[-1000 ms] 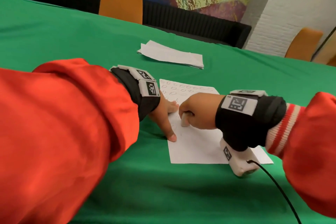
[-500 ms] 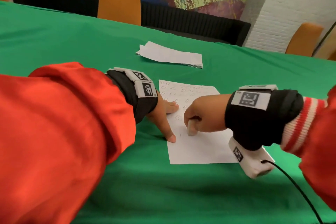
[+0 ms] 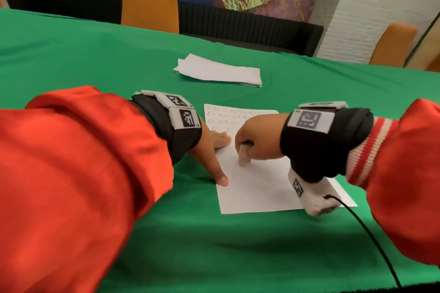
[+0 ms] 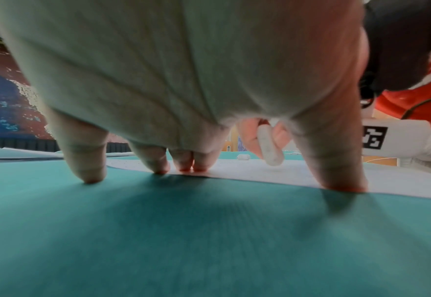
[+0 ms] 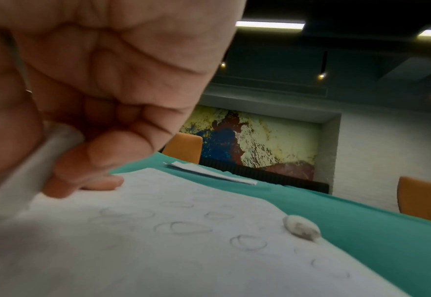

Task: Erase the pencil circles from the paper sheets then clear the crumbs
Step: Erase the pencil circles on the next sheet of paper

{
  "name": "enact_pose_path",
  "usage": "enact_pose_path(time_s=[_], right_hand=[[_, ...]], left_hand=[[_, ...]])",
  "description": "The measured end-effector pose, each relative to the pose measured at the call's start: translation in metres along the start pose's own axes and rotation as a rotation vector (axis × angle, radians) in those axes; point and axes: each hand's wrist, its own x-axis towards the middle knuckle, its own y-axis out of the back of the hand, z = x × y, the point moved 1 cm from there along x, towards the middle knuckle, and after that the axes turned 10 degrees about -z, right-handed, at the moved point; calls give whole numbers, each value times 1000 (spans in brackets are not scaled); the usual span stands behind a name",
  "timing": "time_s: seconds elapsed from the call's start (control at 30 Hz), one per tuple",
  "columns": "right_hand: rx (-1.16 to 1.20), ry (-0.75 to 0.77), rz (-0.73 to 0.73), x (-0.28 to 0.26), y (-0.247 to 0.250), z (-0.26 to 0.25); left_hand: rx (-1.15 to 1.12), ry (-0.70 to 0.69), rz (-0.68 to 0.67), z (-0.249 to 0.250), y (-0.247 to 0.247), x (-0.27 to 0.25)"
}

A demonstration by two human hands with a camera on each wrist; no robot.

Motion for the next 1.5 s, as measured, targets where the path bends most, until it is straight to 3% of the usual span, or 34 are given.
enact_pose_path(time_s=[0.23, 0.47, 0.7, 0.87, 1.27, 1.5], right_hand=[[5, 82, -81, -11, -9, 1], [160, -62, 274, -12, -8, 53], [69, -81, 199, -6, -15, 60], [-19, -73, 135, 2, -19, 54], [91, -58, 156, 2, -20, 64], [167, 25, 216, 6, 8, 47]], left_hand=[[22, 5, 12, 1, 0, -2], [36, -1, 11, 3, 3, -5], [116, -15, 53, 18, 20, 3], [55, 18, 55, 10, 25, 6], [-41, 15, 74, -2, 25, 10], [-66, 28, 71, -5, 25, 11]])
